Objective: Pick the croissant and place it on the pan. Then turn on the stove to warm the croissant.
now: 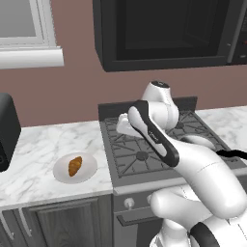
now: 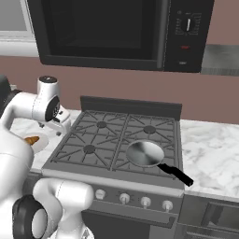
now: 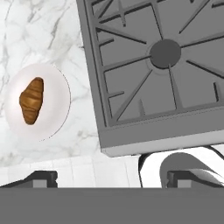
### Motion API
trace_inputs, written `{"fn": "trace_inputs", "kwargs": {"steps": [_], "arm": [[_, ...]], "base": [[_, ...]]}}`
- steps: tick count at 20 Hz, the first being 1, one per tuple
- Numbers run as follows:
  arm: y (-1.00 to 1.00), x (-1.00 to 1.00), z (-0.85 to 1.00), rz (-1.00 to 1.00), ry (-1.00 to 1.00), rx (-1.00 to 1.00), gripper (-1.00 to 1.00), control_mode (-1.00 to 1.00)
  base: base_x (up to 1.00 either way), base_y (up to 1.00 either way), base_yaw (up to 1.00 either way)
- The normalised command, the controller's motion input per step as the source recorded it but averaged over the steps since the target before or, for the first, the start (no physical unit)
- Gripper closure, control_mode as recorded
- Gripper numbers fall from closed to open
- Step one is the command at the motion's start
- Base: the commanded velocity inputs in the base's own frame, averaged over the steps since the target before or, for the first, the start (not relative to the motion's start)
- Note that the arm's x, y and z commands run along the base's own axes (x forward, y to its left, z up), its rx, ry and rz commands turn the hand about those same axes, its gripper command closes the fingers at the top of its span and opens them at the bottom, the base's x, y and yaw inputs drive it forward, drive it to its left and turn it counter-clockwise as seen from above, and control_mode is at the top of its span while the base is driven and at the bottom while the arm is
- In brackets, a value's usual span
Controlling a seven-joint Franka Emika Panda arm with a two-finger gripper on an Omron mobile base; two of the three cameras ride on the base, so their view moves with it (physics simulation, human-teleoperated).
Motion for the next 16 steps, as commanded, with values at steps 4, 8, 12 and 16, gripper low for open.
{"fn": "trace_inputs", "kwargs": {"steps": [4, 8, 12, 16], "arm": [[0.3, 0.0, -0.02, 0.0, 0.07, -0.03, -1.0, -1.0], [0.39, 0.0, -0.08, 0.0, 0.01, -0.06, -1.0, -1.0], [0.39, 0.0, -0.17, -0.03, 0.0, -0.07, -1.0, -1.0], [0.34, 0.0, -0.2, -0.05, -0.01, -0.06, -1.0, -1.0]], "base": [[0.0, 0.0, 0.0], [0.0, 0.0, 0.0], [0.0, 0.0, 0.0], [0.0, 0.0, 0.0]]}}
